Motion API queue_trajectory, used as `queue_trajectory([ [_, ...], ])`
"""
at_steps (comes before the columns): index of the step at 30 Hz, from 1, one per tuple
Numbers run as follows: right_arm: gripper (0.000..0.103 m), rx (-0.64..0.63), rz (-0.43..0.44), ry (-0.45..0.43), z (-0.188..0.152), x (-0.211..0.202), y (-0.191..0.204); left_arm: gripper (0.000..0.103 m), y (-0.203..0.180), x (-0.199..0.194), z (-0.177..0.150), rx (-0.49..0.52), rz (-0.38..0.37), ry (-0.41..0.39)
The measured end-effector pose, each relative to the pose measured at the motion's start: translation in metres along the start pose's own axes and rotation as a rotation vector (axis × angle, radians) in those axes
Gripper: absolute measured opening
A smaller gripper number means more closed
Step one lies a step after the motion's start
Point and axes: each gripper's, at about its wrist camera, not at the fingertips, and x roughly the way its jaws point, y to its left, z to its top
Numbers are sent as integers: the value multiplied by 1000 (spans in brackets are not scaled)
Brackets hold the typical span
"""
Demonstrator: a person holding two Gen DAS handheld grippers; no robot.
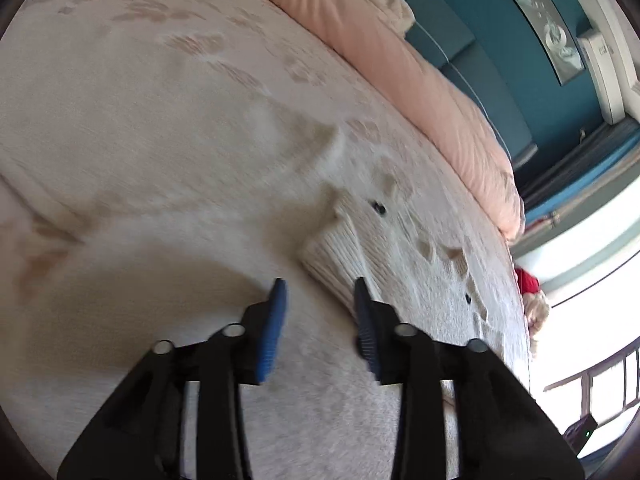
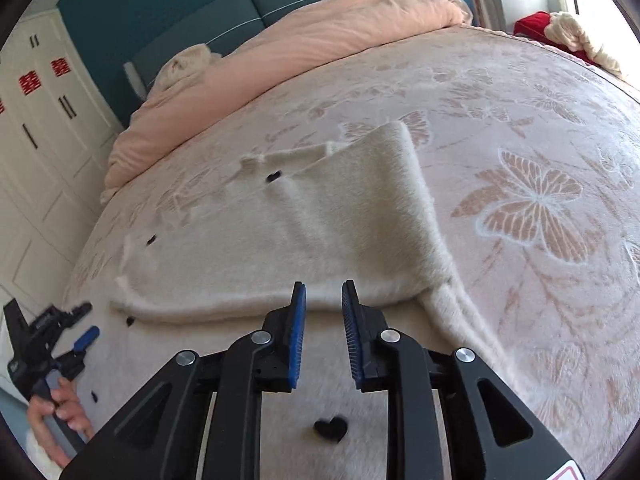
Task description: Fold small clothes
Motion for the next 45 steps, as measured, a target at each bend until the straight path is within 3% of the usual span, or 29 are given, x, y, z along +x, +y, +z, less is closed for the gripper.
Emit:
queue_trajectory([
  [1,20,-25,17,12,-12,-2,9,67,19,-20,12,-34,31,-52],
  [4,23,-73,49,58,-53,-2,28,74,90,-68,60,-134,183,-147],
  [6,34,-84,41,80,-75,2,36,74,142,-94,95,-185,337,-184],
  [9,43,-131,1,32,-92,1,44,81,215,-125,137,-315,513,-232],
  [11,62,-158,25,52,-91,7,47,81,256,-137,155,-408,515,-264],
  [13,69,-181,45,60,-92,10,49,75,268,-142,168,-444,530,-291],
  [14,71,-191,45,63,-93,11,51,67,268,-140,174,-447,549,-293],
  [16,72,-207,35,63,-95,13,54,11,258,-128,184,-423,519,-249],
  [19,73,-224,22,59,-96,15,57,11,202,-124,192,-330,437,-269],
  [23,74,-211,40,57,-96,15,54,11,62,-119,180,-56,239,-264],
  [26,74,-202,52,56,-96,15,52,12,-52,-96,136,169,92,-200],
  [29,74,-186,71,57,-95,14,49,19,-136,-52,61,339,18,-85],
  [30,74,-178,80,59,-94,14,48,35,-155,-34,33,390,30,-42],
  [31,74,-169,90,61,-93,13,47,61,-169,-17,4,439,54,-2],
  [32,74,-158,101,62,-92,13,46,69,-174,-2,-21,468,82,24],
  [34,74,-132,124,71,-89,11,42,69,-173,19,-62,501,125,76],
  [37,74,-77,129,78,-71,0,41,69,-146,21,-85,443,153,155],
  [40,75,-20,152,36,-35,-3,44,71,-98,3,-64,311,149,147],
  [45,75,86,182,114,23,49,62,71,-2,-10,5,-32,177,94],
])
